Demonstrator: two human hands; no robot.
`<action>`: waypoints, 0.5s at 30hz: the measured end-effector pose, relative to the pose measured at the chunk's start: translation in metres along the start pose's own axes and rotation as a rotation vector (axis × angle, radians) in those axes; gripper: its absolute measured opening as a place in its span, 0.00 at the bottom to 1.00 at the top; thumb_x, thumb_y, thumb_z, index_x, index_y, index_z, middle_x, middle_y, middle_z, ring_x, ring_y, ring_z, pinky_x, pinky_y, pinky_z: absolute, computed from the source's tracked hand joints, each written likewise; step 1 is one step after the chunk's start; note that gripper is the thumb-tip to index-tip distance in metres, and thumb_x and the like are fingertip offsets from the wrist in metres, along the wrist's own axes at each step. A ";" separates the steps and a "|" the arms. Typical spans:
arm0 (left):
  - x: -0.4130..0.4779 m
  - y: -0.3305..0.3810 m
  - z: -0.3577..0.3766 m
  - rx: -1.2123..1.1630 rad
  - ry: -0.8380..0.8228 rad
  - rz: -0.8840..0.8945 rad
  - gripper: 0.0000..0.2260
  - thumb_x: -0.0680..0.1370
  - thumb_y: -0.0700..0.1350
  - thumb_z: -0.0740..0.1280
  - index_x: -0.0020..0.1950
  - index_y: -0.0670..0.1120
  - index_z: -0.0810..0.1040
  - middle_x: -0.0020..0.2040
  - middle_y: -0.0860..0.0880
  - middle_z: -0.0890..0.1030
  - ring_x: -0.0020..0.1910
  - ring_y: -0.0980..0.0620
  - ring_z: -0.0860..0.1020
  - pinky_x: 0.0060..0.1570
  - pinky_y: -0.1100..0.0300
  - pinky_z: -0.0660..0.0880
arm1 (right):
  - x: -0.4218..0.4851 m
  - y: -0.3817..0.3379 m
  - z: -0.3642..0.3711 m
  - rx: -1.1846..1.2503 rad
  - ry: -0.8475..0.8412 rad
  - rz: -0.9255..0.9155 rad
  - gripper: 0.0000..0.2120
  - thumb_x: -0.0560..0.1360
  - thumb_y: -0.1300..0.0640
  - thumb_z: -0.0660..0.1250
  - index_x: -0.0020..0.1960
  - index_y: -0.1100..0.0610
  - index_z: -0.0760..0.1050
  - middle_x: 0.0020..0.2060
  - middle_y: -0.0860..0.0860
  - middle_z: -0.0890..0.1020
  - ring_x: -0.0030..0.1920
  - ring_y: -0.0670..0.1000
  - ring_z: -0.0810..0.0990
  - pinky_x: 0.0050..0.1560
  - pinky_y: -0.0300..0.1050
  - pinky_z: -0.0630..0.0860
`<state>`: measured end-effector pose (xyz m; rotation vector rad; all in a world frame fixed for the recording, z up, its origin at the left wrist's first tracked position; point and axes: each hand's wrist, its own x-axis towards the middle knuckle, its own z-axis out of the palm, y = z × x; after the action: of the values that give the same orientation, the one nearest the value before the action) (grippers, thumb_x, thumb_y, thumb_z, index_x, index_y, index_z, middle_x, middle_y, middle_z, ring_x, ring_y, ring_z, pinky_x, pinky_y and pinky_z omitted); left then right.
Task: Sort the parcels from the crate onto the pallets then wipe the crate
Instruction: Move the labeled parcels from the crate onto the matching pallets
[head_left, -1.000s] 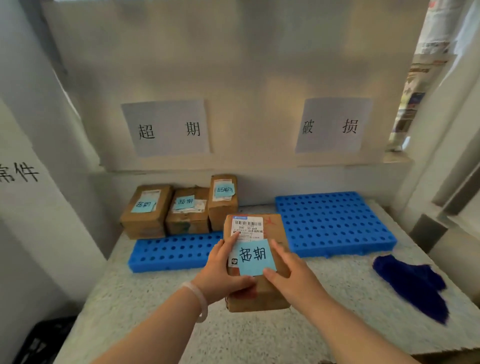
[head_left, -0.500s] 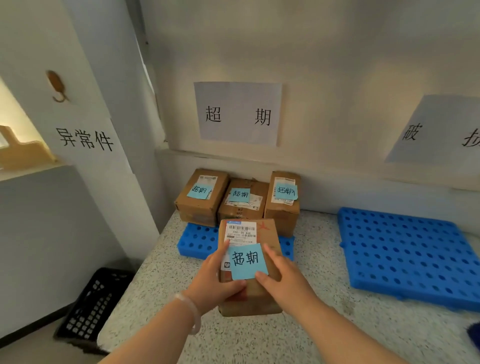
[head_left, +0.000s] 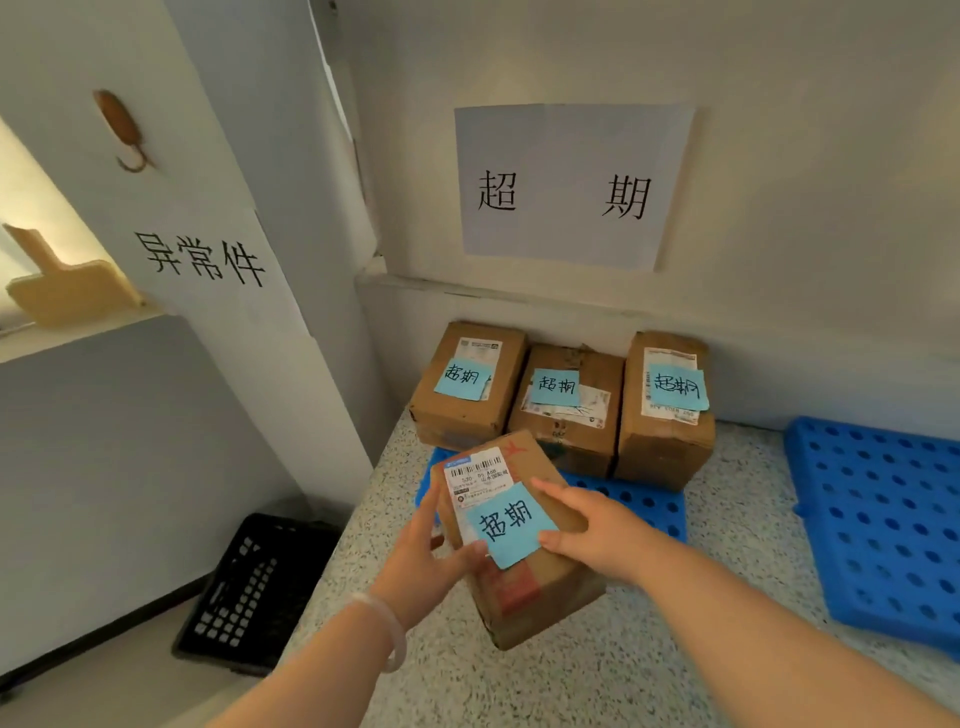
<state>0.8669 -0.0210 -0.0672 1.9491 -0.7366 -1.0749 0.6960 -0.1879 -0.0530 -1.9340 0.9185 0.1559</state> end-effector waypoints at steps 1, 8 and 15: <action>0.013 -0.001 -0.010 0.007 0.031 -0.013 0.37 0.74 0.56 0.72 0.69 0.74 0.50 0.70 0.61 0.67 0.72 0.49 0.65 0.67 0.42 0.69 | 0.007 -0.004 0.000 -0.016 -0.022 0.006 0.32 0.76 0.45 0.70 0.73 0.30 0.58 0.69 0.45 0.66 0.63 0.46 0.68 0.64 0.42 0.69; 0.083 -0.010 -0.063 0.082 -0.039 -0.159 0.25 0.78 0.47 0.69 0.74 0.52 0.65 0.52 0.56 0.79 0.46 0.55 0.80 0.43 0.57 0.81 | 0.044 -0.026 0.022 -0.109 -0.122 0.013 0.30 0.76 0.49 0.70 0.65 0.23 0.58 0.71 0.44 0.63 0.72 0.49 0.63 0.72 0.50 0.65; 0.101 -0.028 -0.076 0.048 0.045 -0.157 0.19 0.77 0.46 0.71 0.64 0.55 0.69 0.53 0.51 0.80 0.46 0.52 0.82 0.41 0.56 0.82 | 0.059 -0.036 0.032 -0.107 0.180 -0.016 0.30 0.75 0.52 0.72 0.72 0.36 0.65 0.74 0.46 0.61 0.74 0.45 0.59 0.74 0.44 0.59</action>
<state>0.9847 -0.0574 -0.1077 2.0935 -0.5984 -1.1113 0.7694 -0.1843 -0.0716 -2.0798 1.0300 0.0215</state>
